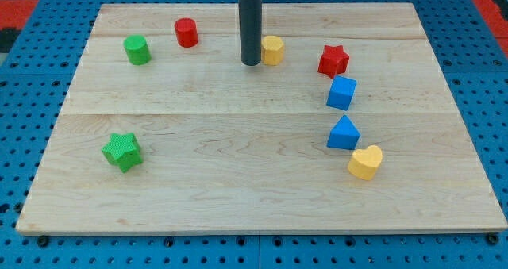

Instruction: Push the yellow hexagon diagonal to the top left side of the red star

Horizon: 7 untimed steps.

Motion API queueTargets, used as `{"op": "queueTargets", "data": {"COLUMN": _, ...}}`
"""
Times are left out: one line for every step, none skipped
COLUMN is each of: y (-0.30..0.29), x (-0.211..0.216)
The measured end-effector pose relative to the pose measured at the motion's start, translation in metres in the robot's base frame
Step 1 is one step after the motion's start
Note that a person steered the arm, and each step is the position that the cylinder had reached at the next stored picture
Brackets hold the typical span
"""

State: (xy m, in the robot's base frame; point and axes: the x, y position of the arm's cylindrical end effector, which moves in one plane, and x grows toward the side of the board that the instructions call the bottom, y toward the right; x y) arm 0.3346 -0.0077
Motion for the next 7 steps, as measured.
{"op": "queueTargets", "data": {"y": 0.0, "x": 0.0}}
{"op": "queueTargets", "data": {"y": 0.0, "x": 0.0001}}
{"op": "queueTargets", "data": {"y": 0.0, "x": 0.0001}}
{"op": "queueTargets", "data": {"y": 0.0, "x": 0.0001}}
{"op": "queueTargets", "data": {"y": 0.0, "x": 0.0001}}
{"op": "queueTargets", "data": {"y": 0.0001, "x": -0.0001}}
{"op": "queueTargets", "data": {"y": 0.002, "x": -0.0004}}
